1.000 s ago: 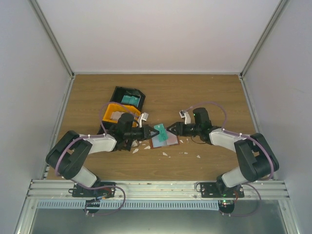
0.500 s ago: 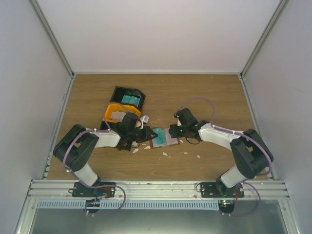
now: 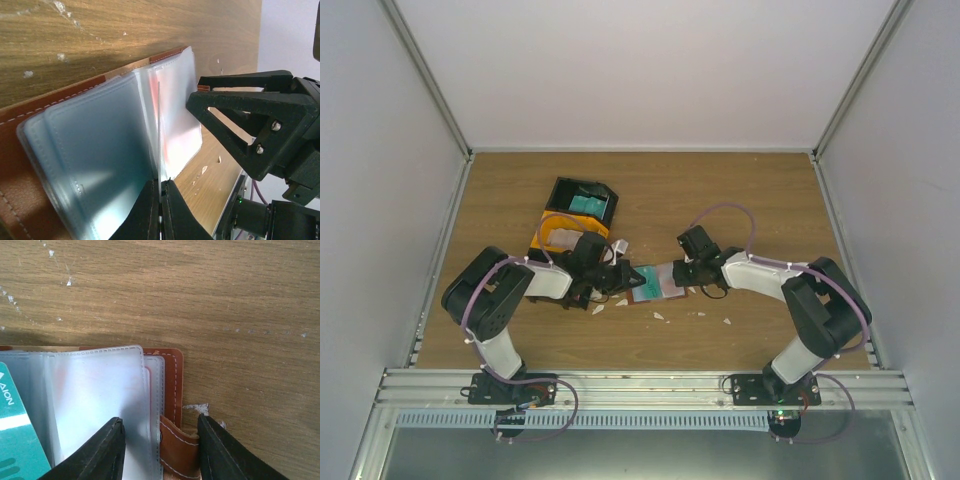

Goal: Put the credit cards into the card holder
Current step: Insert the credit card into the card holder.

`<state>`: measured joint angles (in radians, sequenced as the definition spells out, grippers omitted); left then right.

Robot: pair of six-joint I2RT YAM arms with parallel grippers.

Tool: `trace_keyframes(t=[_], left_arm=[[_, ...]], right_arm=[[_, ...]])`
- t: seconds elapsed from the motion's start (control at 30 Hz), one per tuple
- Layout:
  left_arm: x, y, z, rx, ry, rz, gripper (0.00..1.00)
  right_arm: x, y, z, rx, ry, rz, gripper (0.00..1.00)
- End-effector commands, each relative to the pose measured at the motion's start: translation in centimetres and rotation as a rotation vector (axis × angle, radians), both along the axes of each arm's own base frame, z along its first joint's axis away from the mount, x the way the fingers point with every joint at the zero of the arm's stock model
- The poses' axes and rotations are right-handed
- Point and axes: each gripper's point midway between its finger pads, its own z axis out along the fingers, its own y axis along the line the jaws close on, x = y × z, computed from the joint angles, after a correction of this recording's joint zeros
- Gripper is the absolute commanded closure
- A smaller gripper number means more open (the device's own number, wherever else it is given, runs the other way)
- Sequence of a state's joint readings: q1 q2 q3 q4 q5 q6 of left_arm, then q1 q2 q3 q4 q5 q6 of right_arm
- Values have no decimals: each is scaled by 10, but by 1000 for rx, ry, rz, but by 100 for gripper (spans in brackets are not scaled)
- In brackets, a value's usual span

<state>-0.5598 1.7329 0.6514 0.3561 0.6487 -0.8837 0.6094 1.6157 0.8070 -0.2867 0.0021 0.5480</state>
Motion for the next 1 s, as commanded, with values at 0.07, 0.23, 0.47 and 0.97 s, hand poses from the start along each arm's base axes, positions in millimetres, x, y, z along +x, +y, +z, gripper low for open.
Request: trace_keyframes(t=[0.07,0.23,0.47,0.97], left_arm=[[13,-9,17,-62,-62,-7,100],[17,-5,20,-65,-70,4,100],[19,-8,9,-62,-33,-4,100],[5,-1,-30,0,129,25,100]], right_arm=[[-26,-16,-27,-56,105,-32,62],[-28,-17,-28,-56,115,-43,67],[-28,-17,-28,-52,112,-48,67],[-29,-18,-30,-45,118,-67,67]])
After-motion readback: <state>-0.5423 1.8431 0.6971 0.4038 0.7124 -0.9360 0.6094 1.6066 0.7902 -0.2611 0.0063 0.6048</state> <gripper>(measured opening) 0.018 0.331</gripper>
